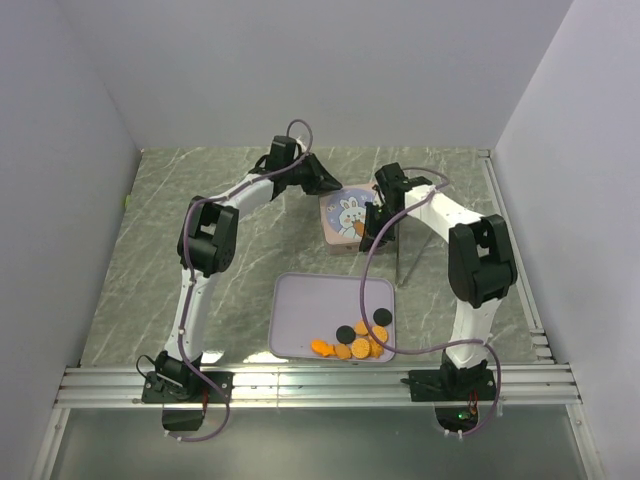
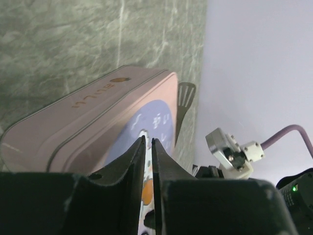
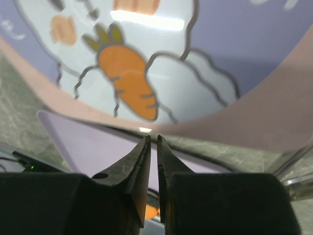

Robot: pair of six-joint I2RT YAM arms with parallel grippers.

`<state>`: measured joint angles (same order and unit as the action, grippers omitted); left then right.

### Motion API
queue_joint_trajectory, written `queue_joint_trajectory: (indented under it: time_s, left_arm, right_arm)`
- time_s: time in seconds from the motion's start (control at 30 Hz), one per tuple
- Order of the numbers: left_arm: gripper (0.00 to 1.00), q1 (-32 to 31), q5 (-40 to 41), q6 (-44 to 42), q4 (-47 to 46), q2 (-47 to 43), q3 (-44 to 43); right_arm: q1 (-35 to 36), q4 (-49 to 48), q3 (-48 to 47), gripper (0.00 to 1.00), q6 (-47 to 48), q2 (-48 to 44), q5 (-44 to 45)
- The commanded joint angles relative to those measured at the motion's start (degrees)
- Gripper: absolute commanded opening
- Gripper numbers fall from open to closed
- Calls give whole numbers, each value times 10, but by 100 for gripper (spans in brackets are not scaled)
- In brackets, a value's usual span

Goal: Pack the cookies

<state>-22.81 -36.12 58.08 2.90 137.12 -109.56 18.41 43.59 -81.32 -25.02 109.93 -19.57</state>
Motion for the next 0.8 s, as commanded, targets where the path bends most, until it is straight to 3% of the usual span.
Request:
queue_joint_trajectory:
  time_s: [0.0, 0.2, 0.37, 0.47, 0.53, 0.6, 0.77]
  left_arm:
    - [18, 3, 2, 19, -25, -2, -37]
    - [21, 28, -11, 84, -95, -23, -39]
    - [24, 56, -14, 114, -135, -66, 16]
    - [24, 65, -11, 96, -128, -104, 63]
    - [24, 66, -11, 85, -128, -130, 93]
    - [23, 65, -13, 82, -139, -151, 138]
    - [22, 62, -18, 67, -142, -186, 210]
  right_arm:
    - [-4, 23, -11, 18, 10, -54, -27]
    - [-4, 50, -8, 18, 20, -97, -32]
    - [-26, 25, -31, 18, 5, -124, -52]
    - [-72, -44, -31, 18, -43, -111, -148]
    - [-97, -141, -21, 18, -106, -95, -229]
    - [-124, -254, -3, 18, -178, -78, -271]
    - [-146, -394, -31, 16, -268, 33, -349]
